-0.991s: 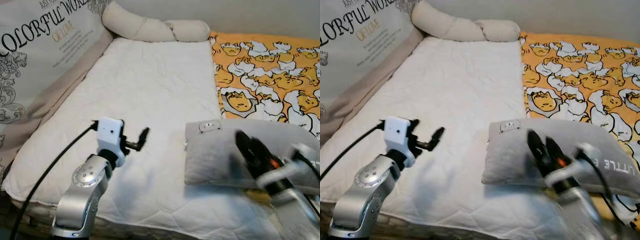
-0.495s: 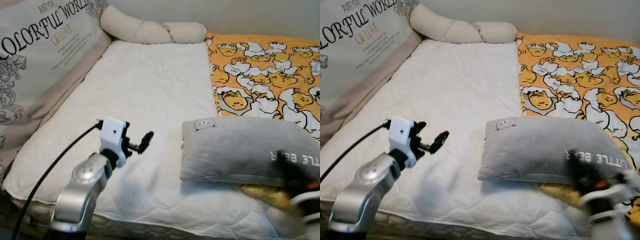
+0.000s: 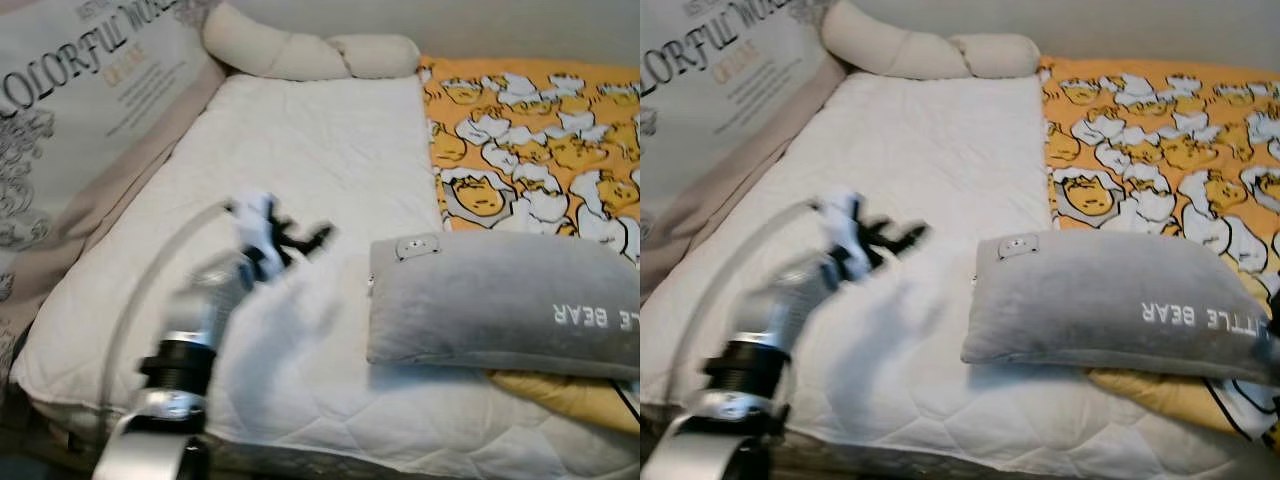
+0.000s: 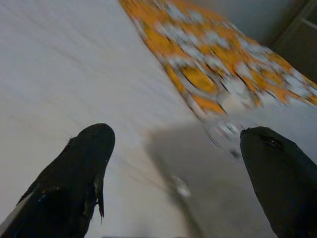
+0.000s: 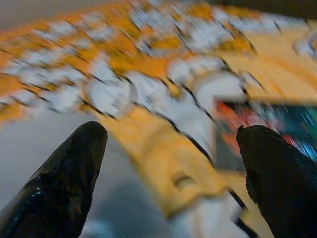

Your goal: Clean up the room

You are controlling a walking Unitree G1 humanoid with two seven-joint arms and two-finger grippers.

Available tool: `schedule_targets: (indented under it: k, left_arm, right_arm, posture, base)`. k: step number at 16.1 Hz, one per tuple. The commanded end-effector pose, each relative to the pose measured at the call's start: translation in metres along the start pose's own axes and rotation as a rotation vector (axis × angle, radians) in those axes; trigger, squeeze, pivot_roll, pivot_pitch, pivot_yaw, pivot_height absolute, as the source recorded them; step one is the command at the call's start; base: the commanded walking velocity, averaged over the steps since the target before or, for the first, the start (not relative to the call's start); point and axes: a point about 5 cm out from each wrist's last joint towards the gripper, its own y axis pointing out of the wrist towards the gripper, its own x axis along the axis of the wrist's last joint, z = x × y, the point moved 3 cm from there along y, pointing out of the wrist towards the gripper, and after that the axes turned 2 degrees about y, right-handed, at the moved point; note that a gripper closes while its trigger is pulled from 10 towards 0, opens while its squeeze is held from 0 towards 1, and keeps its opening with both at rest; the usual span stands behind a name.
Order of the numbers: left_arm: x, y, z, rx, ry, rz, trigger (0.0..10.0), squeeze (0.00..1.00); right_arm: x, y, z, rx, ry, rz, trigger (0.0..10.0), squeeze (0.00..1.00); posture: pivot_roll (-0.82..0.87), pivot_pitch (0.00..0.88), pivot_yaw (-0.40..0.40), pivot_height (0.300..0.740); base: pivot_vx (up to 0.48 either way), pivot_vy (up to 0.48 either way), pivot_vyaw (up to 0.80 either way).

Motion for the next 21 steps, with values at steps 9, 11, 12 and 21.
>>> schedule_targets:
  k: [9,11,12,21]
  left_arm:
    - [-0.051,0.030,-0.023,-0.071,-0.241,0.099,10.0,0.00]
    - [-0.053,0.028,-0.019,-0.072,-0.234,0.099,10.0,0.00]
    - [-0.053,0.027,-0.017,-0.070,-0.234,0.097,10.0,0.00]
    - [-0.054,0.021,-0.005,-0.044,-0.241,0.085,10.0,0.00]
  right_arm:
    - [-0.052,0.015,0.041,0.246,0.531,0.303,10.0,0.00]
    - [-0.054,0.013,0.057,0.352,0.566,0.323,7.0,0.00]
    - [-0.054,0.012,0.062,0.387,0.580,0.329,3.5,0.00]
    - [-0.078,-0.017,0.107,0.679,0.507,0.527,0.0,0.00]
  posture:
    - [-0.10,0.000,0.073,0.740]
    - [-0.09,0.000,0.068,0.740]
    - [-0.08,0.000,0.061,0.740]
    - [-0.07,0.000,0.053,0.740]
  base:
    - [0.000,0.000,0.00]
    - [0.000,0.000,0.00]
    - [0.000,0.000,0.00]
    - [0.000,0.000,0.00]
